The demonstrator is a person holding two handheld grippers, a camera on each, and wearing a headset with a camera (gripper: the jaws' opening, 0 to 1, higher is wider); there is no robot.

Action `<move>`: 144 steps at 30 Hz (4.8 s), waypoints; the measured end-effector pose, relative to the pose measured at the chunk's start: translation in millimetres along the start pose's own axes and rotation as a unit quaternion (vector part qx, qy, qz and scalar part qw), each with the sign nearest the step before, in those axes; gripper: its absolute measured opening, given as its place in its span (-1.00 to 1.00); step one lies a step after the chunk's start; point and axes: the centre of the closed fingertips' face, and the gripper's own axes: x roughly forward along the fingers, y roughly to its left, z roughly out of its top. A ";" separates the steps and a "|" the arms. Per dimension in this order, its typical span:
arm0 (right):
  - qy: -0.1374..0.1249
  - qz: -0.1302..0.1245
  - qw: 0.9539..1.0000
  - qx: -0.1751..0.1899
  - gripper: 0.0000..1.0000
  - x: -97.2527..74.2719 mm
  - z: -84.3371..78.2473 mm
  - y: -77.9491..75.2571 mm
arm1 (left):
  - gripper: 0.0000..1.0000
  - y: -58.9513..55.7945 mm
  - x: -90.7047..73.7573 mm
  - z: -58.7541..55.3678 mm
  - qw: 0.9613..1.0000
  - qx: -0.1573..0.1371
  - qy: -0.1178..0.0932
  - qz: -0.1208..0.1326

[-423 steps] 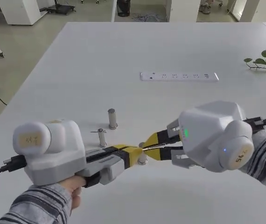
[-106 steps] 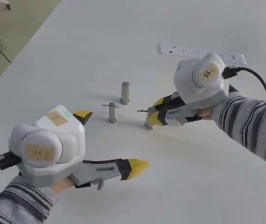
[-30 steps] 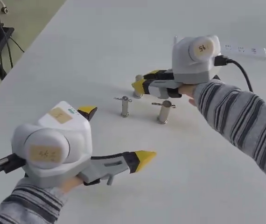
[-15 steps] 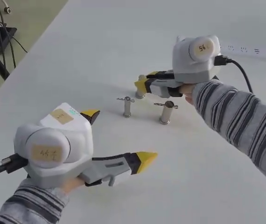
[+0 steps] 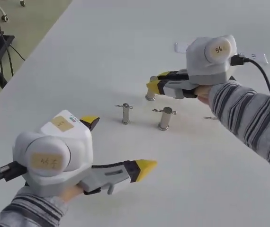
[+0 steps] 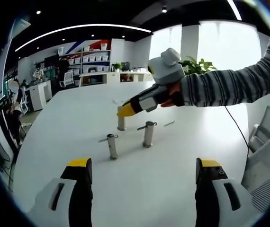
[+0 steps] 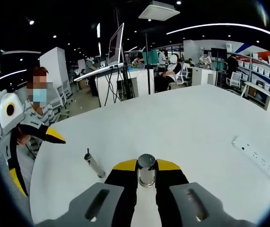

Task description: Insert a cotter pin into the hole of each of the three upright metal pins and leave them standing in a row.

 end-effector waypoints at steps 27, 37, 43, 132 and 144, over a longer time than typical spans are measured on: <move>0.044 0.009 0.998 -0.038 -0.84 -95.0 -56.0 22.4 | 0.81 -16.4 -11.9 16.0 1.000 0.014 -0.013 -0.004; 0.050 0.026 0.997 -0.050 -0.84 -103.5 -67.0 51.9 | 0.82 -18.3 -20.6 18.2 1.000 0.010 -0.021 0.007; 0.052 0.032 0.997 -0.049 -0.84 -104.0 -74.6 65.8 | 0.82 -19.8 -22.2 15.9 1.000 0.009 -0.017 0.008; 0.238 -0.013 0.968 -0.072 -0.64 -132.1 -134.8 -46.6 | 0.95 -9.2 -21.2 8.3 1.000 -0.007 -0.010 0.013; 0.256 0.002 0.963 -0.082 -0.76 -121.2 -141.2 -50.2 | 0.91 -10.6 -21.8 4.7 1.000 -0.004 -0.002 0.010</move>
